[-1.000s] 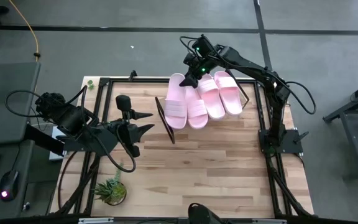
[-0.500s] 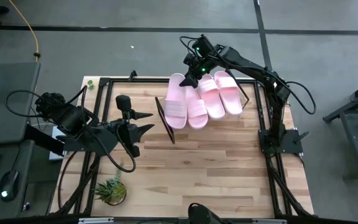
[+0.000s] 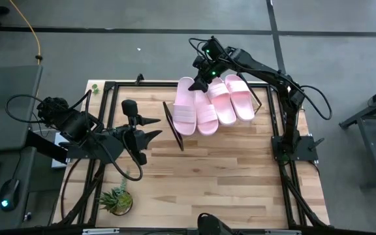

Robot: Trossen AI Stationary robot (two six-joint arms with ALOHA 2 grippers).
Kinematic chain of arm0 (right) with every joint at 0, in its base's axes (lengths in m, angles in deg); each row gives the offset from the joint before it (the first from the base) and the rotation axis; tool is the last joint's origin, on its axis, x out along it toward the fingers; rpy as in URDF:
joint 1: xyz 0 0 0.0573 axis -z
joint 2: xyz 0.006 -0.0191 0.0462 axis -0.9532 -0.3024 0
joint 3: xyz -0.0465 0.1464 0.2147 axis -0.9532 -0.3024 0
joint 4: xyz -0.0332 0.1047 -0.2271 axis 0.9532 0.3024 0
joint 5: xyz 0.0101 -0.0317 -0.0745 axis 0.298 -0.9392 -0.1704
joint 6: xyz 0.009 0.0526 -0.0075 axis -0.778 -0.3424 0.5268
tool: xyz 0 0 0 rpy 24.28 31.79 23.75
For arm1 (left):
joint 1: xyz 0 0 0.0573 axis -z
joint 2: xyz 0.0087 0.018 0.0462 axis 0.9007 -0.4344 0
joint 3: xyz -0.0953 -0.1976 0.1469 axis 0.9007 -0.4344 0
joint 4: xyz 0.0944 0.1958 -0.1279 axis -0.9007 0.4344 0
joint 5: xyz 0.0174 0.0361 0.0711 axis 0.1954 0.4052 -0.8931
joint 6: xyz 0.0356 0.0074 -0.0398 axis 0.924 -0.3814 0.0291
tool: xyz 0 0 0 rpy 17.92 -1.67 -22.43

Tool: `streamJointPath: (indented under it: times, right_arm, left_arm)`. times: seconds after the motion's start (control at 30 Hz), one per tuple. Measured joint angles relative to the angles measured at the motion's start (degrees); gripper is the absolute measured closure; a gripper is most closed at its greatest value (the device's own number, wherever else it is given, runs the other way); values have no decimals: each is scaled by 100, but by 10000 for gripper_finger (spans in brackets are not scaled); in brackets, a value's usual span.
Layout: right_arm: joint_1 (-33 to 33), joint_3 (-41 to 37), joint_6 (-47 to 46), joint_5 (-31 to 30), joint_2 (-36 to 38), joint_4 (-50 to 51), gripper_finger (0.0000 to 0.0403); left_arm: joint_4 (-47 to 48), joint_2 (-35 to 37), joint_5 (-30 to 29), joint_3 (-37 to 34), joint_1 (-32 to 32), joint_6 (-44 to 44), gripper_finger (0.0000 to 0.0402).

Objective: Pick and place slides into the shelf
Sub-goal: Put the pink slide on the shelf

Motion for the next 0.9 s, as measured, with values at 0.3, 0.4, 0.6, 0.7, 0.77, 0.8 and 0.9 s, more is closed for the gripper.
streamJointPath:
  times: [0.3,0.4,0.6,0.7,0.77,0.8,0.9]
  right_arm:
    - [-2,0,-183,0,0,-17,190]
    - [-2,0,-349,2,0,-15,190]
    - [0,0,-213,57,0,147,190]
    - [0,2,116,87,0,500,190]
    - [2,7,290,87,2,718,190]
    - [5,7,368,85,2,776,190]
    - [6,9,482,116,7,784,190]
  left_arm:
    - [0,2,0,0,0,-1,257]
    - [0,1,0,0,0,-1,257]
    - [0,2,0,0,2,-3,257]
    - [0,2,0,0,2,-3,257]
    - [-1,1,0,0,2,-3,257]
    - [0,1,0,0,2,-3,257]
    - [0,0,0,0,2,-3,257]
